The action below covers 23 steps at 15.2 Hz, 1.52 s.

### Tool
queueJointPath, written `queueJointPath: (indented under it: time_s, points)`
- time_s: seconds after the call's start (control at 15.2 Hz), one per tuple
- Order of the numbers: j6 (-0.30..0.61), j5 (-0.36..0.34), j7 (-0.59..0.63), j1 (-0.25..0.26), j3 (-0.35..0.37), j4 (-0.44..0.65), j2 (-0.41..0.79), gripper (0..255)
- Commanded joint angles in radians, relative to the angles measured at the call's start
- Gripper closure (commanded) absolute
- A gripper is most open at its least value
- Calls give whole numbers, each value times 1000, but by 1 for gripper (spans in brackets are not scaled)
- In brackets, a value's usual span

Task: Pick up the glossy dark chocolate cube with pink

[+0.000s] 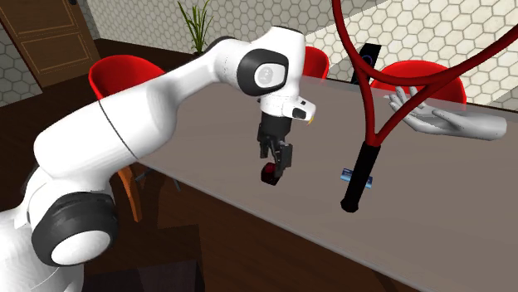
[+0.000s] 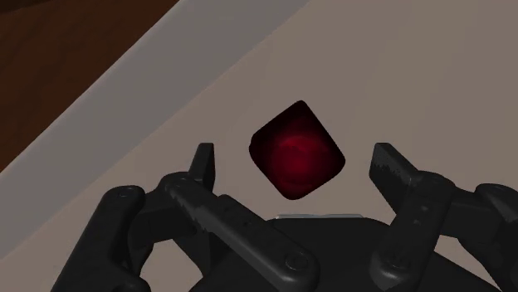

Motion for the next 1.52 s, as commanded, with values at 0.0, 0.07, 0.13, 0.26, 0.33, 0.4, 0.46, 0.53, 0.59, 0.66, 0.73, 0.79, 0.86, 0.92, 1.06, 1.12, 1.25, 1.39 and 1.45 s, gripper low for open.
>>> queueJointPath:
  time_s: [0.0, 0.07, 0.13, 0.26, 0.33, 0.4, 0.46, 0.53, 0.59, 0.66, 0.73, 0.79, 0.86, 0.92, 1.06, 1.12, 1.25, 1.39, 1.45]
  points:
    - [28, 2, 6, -1, 1, -37, -9, 0]
    - [47, 5, 6, -4, 1, -64, -18, 0]
    - [65, 8, 6, -7, 0, -91, -26, 0]
    - [109, 15, 6, -14, 0, -154, -46, 0]
    - [109, 15, 6, -14, 0, -154, -46, 0]
    - [109, 15, 6, -14, -1, -154, -46, 0]
    - [112, 16, 6, -15, -1, -160, -49, 255]
    - [113, 16, 6, -15, -1, -163, -51, 255]
    - [113, 16, 6, -15, -1, -163, -52, 255]
    - [113, 16, 6, -15, -1, -163, -52, 255]
    - [113, 16, 6, -15, -1, -163, -52, 255]
    - [113, 16, 6, -15, -1, -163, -52, 255]
    - [113, 16, 5, -15, -1, -163, -52, 255]
    - [113, 16, 5, -15, -1, -163, -52, 255]
    - [109, 15, 6, -14, 0, -154, -46, 255]
    - [92, 12, 6, -11, 0, -130, -39, 255]
    - [57, 7, 6, -6, 1, -80, -23, 255]
    - [20, 1, 6, 1, 2, -25, -4, 255]
    - [1, -3, 6, 4, 2, 5, 6, 255]
